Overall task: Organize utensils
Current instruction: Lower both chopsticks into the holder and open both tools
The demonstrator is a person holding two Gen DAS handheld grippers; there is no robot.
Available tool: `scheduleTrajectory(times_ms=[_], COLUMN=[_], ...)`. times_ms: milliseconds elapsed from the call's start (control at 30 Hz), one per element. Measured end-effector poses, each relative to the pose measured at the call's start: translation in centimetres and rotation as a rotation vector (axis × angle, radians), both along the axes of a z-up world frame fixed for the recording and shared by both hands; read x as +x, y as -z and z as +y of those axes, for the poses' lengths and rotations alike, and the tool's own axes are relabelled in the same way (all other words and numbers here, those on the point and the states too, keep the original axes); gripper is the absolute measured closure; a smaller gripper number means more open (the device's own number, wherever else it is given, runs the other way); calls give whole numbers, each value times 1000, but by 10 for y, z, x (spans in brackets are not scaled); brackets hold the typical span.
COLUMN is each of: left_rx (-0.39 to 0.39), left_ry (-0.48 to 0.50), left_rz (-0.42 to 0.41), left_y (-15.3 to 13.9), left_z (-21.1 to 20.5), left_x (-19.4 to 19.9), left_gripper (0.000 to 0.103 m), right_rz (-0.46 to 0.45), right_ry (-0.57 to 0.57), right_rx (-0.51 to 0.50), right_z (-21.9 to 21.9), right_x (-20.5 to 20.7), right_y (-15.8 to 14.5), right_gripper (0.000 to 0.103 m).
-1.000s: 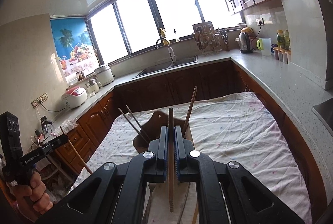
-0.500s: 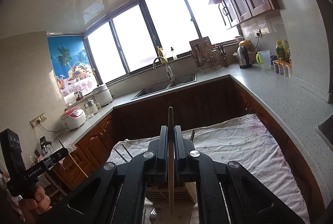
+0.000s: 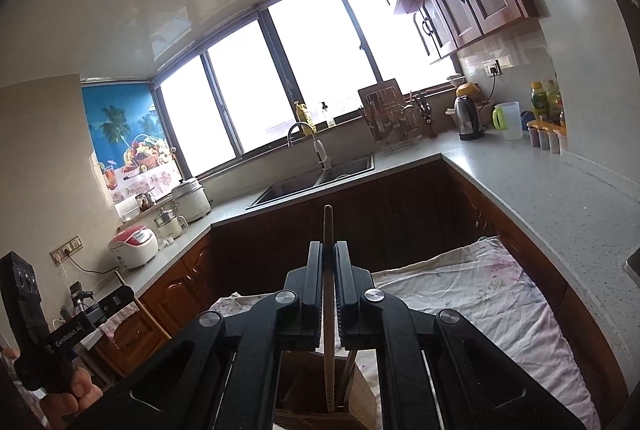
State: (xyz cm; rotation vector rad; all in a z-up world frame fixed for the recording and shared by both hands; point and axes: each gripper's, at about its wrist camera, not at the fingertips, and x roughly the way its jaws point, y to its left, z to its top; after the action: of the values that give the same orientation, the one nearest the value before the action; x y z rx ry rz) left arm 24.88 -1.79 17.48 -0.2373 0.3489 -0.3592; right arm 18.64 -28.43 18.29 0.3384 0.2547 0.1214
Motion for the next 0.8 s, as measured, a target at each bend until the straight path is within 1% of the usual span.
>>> scheduleTrajectory(times_ms=[100, 200, 333, 567, 700, 800], left_rx=[-5, -26, -68, -60, -60, -61], left_ry=[-28, -38, -15, -1, -22, -36], left_rz=[5, 19, 47, -9, -29, -29], left_y=[8, 18, 19, 2, 6, 16], left_z=[1, 4, 7, -2, -4, -4], left_x=[9, 18, 25, 15, 18, 22], left_gripper=[98, 98, 99, 99, 98, 99], right_rz=[10, 18, 31, 13, -2, 1], right_ry=[6, 11, 7, 5, 4, 5], right_rx=[4, 9, 14, 5, -6, -16], right_z=[-2, -2, -3, -2, 3, 7], right_x=[9, 15, 22, 21, 23, 26], right_y=[7, 17, 23, 12, 8, 12], right_gripper=[98, 98, 98, 98, 98, 98])
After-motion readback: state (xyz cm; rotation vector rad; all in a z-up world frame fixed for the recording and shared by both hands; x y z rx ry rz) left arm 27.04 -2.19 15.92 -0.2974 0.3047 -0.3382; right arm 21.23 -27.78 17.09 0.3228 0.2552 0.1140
